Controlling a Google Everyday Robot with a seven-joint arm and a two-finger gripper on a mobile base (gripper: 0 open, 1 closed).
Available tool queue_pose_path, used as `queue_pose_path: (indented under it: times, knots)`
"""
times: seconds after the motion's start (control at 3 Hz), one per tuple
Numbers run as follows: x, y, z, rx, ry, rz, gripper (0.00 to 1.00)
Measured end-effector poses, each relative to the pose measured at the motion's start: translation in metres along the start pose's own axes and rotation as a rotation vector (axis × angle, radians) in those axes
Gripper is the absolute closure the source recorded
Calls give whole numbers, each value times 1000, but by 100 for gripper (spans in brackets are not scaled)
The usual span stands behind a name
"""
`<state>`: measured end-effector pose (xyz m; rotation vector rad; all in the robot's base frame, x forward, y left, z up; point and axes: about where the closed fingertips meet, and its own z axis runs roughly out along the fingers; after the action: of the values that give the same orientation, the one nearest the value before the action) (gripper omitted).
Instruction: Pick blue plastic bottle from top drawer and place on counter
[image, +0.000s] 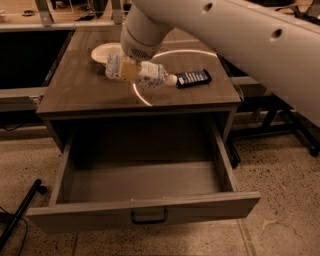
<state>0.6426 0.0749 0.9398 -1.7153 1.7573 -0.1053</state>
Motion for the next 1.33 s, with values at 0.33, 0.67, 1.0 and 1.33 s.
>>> queue_pose_path:
  times: [0.33,0.67,1.0,1.33]
  knots:
    - [11,-27,18,-16,0,68,85]
    - [28,-43,41,-44,12,135,55]
    - [37,-49,57,-66,22,166,31]
    - [43,-50,66,-80,29,180,9]
